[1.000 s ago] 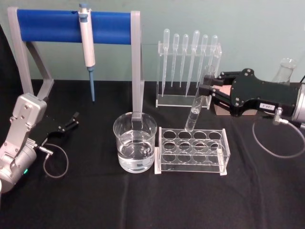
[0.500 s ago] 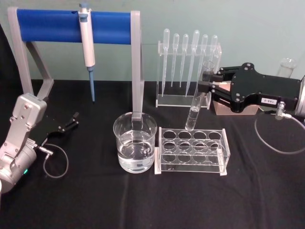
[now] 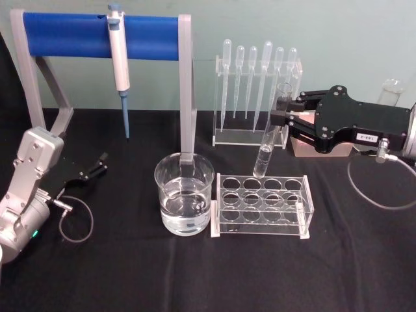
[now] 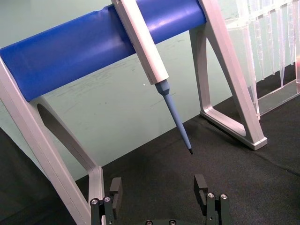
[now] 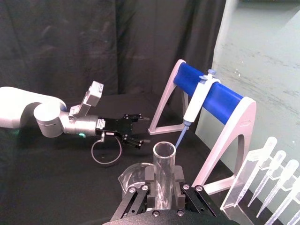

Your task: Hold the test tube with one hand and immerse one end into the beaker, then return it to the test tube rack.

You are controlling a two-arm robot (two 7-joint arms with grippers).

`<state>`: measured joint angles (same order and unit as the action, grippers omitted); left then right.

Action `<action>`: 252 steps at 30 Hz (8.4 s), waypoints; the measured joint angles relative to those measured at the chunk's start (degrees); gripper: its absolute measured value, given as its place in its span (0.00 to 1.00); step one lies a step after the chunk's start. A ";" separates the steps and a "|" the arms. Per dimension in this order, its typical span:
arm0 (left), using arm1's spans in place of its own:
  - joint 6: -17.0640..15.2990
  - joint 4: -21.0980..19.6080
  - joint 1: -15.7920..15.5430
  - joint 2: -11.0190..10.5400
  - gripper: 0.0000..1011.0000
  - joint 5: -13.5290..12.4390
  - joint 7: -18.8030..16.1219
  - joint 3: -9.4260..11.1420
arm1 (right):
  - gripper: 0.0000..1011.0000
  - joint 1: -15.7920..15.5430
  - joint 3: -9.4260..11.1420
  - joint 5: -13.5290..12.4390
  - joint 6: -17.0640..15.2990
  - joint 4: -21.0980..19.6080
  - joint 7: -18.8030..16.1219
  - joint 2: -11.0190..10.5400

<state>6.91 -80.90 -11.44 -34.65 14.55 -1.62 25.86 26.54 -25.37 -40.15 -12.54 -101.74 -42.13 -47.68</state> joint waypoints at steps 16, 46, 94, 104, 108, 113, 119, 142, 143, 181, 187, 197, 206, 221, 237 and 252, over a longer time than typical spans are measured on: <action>0.00 0.00 0.00 0.00 0.99 0.00 0.00 0.00 | 0.23 -0.04 0.08 0.09 0.04 0.05 0.00 0.06; 0.00 0.00 0.00 0.00 0.99 0.00 0.00 0.00 | 0.23 -0.04 0.08 0.12 0.04 0.05 0.00 0.07; 0.00 0.00 0.00 0.00 0.99 0.00 0.00 0.00 | 0.23 -0.04 0.08 0.12 0.04 0.05 0.00 0.07; 0.00 0.00 0.00 0.00 0.99 0.00 0.00 0.00 | 0.23 -0.04 0.08 0.12 0.04 0.05 0.00 0.07; 0.00 0.00 0.00 0.00 0.99 0.00 0.00 0.00 | 0.23 -0.04 0.08 0.12 0.04 0.05 0.00 0.06; 0.00 0.00 0.00 0.00 0.99 0.00 0.00 0.00 | 0.23 -0.04 0.08 0.12 0.04 0.05 0.00 0.07; 0.00 0.00 0.00 0.00 0.99 0.00 0.00 0.00 | 0.23 -0.04 0.08 0.12 0.04 0.05 0.00 0.06; 0.00 0.00 0.00 0.00 0.99 0.00 0.00 0.00 | 0.23 -0.04 0.08 0.12 0.04 0.05 0.00 0.06; 0.00 0.00 0.00 0.00 0.99 0.00 0.00 0.00 | 0.23 -0.04 0.08 0.12 0.04 0.05 0.00 0.07; 0.00 0.00 0.01 0.00 0.99 0.00 0.00 0.00 | 0.23 14.48 -13.45 4.74 1.31 10.22 0.32 13.83; 0.00 0.00 0.00 0.00 0.99 0.00 0.00 0.00 | 0.23 14.54 -15.10 5.86 1.99 12.99 0.55 15.51; 0.00 0.00 0.00 0.00 0.99 0.00 0.00 0.00 | 0.23 12.50 -16.46 7.50 3.68 16.01 1.06 17.28; 0.00 0.00 0.01 0.00 0.99 0.00 0.00 0.00 | 0.23 10.86 -16.83 9.89 4.66 17.22 1.73 17.97; 0.00 0.00 0.00 0.00 0.99 0.00 0.00 0.00 | 0.23 9.15 -16.58 11.51 4.08 19.86 1.89 19.53; 0.00 0.00 0.00 0.00 0.99 0.00 0.00 0.00 | 0.23 8.21 -15.84 12.52 3.18 20.47 1.82 20.12; 0.00 0.00 0.00 0.00 0.99 0.00 0.00 0.00 | 0.23 7.64 -15.38 12.77 3.03 21.24 2.29 20.89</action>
<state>6.91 -80.90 -11.43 -34.65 14.55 -1.62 25.86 34.18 -40.76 -27.38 -9.50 -80.50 -39.84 -26.79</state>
